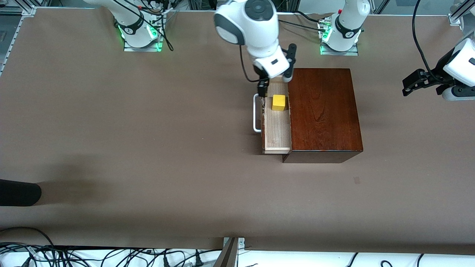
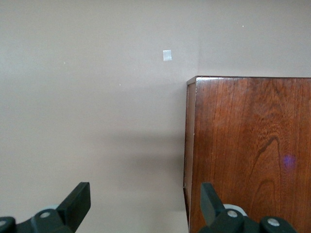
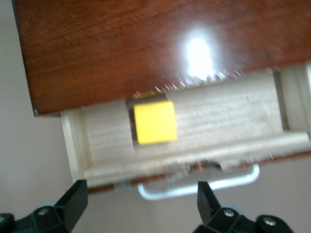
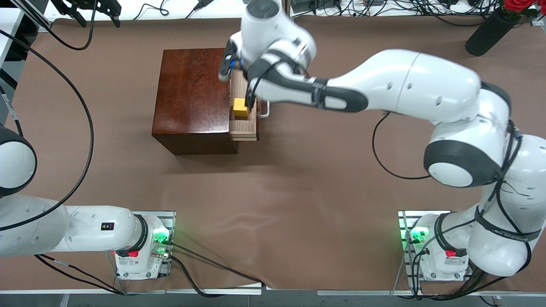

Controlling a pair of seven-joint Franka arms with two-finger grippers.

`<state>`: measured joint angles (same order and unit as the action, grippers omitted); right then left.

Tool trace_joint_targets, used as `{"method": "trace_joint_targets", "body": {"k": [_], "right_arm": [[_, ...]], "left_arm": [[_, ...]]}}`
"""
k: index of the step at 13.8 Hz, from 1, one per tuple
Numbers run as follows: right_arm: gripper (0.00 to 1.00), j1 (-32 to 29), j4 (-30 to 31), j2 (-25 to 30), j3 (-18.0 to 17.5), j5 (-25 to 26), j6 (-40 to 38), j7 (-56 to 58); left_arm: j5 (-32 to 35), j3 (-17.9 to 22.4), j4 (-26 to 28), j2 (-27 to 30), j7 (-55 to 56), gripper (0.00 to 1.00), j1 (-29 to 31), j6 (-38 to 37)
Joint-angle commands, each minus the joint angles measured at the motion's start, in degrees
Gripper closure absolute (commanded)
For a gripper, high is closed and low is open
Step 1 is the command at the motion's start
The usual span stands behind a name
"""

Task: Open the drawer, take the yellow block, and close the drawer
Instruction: 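Lower the right gripper into the drawer and grasp the yellow cube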

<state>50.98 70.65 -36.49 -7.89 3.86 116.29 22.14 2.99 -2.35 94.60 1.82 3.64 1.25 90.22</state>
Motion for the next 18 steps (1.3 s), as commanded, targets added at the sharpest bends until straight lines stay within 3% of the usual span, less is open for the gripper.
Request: {"method": "trace_joint_targets", "body": {"k": [1, 4, 16, 17, 18], "right_arm": [[0.00, 1.7, -5.9, -5.1, 0.2, 5.5, 1.6, 1.8], [0.00, 2.2, -9.8, -9.4, 0.3, 6.1, 2.3, 2.0], [0.00, 2.8, -9.9, -14.5, 0.4, 6.5, 6.4, 1.8], [0.04, 2.8, -9.9, -14.5, 0.4, 6.5, 6.6, 1.9], [0.19, 2.8, -9.9, -14.4, 0.5, 6.6, 6.6, 1.9]], "left_arm": [[-0.7, 0.3, -0.6, 0.6, -1.4, 0.00, 0.2, -1.4], [-0.5, 0.2, -0.6, 0.6, -1.4, 0.00, 0.2, -1.3], [-0.5, -0.4, -1.1, 0.6, -1.4, 0.00, -0.1, -1.4], [-0.5, -0.4, -1.1, 0.6, -1.4, 0.00, -0.2, -1.4], [-0.5, -0.4, -1.1, 0.6, -1.4, 0.00, -0.4, -1.4]]}}
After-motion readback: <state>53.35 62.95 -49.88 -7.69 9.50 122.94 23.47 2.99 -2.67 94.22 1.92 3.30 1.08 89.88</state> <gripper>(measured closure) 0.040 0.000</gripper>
